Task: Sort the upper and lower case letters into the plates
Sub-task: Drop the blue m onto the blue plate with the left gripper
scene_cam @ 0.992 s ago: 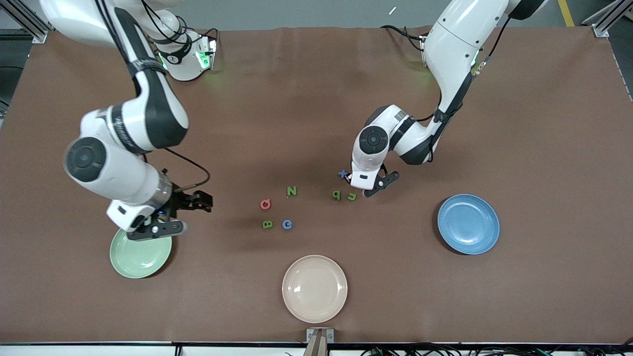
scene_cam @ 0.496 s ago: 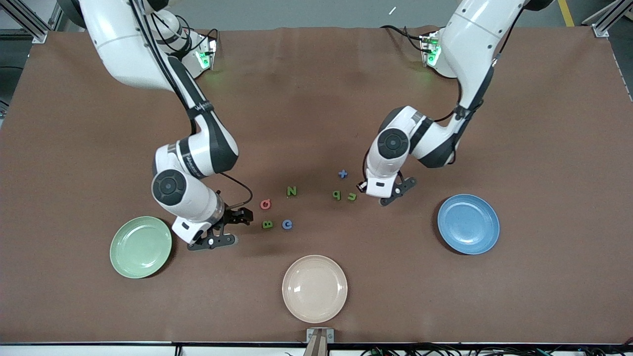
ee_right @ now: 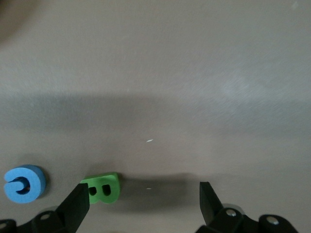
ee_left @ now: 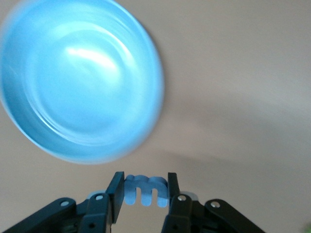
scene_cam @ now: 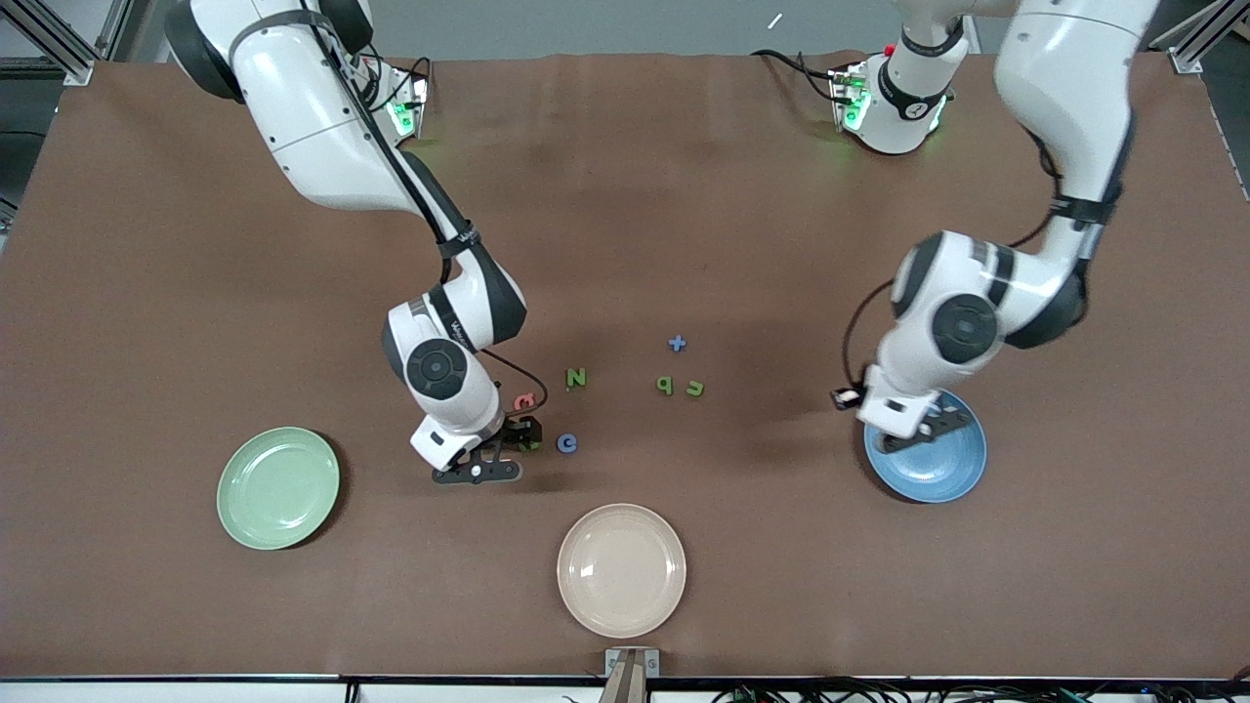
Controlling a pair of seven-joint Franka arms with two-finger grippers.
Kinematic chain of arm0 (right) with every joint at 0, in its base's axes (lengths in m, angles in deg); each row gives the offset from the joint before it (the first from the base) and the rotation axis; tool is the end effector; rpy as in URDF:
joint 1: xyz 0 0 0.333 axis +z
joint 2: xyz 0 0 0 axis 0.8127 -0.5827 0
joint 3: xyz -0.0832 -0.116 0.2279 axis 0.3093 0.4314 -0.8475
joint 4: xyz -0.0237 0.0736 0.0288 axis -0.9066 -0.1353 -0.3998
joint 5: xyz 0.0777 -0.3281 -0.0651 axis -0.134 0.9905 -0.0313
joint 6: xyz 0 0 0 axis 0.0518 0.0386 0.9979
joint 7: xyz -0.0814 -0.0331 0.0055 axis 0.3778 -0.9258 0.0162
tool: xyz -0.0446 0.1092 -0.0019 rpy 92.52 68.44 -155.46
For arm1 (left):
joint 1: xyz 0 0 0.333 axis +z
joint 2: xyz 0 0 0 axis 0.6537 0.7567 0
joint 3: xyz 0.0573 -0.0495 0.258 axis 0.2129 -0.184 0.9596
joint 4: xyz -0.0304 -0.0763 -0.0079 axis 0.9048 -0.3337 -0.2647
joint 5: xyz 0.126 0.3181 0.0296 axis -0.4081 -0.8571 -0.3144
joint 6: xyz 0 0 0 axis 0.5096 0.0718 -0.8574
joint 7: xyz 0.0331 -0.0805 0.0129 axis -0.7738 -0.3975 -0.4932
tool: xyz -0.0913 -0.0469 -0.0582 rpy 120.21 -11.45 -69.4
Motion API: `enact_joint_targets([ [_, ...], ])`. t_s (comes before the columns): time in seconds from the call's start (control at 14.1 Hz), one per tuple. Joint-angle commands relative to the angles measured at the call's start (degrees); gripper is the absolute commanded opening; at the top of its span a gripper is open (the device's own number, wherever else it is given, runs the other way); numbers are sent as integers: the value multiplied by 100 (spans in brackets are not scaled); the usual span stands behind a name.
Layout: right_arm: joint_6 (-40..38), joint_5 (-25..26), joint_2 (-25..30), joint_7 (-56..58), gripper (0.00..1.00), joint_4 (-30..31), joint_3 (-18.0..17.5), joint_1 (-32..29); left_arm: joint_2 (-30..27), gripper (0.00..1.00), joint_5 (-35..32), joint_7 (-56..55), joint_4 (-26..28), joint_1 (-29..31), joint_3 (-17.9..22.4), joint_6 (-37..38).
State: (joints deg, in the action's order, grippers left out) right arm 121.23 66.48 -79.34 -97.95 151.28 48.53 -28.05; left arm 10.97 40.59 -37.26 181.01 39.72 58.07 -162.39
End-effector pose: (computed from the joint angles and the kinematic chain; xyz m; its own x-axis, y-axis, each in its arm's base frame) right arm 0.5796 0.2889 0.1748 0.9969 0.0513 0.0604 0.0507 -0.9986 0.0128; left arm 0.5661 -0.1211 0.2541 0.9553 0.2897 -0.0584 0.2872 -0.9567 -0.0468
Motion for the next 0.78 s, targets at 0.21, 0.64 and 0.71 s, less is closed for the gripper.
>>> enact_joint_targets([
  [0.21,31,101,-158,-450,100,-143,50,172,758,67,-239,822,-557,515,-54,-246],
  [0.64,13,101,-159,-459,99,-240,50,199,714,100,-266,438,-452,314,-133,-423],
  [0.71,22,109,-159,-468,97,-249,50,242,714,100,-266,122,-469,95,-177,-423],
])
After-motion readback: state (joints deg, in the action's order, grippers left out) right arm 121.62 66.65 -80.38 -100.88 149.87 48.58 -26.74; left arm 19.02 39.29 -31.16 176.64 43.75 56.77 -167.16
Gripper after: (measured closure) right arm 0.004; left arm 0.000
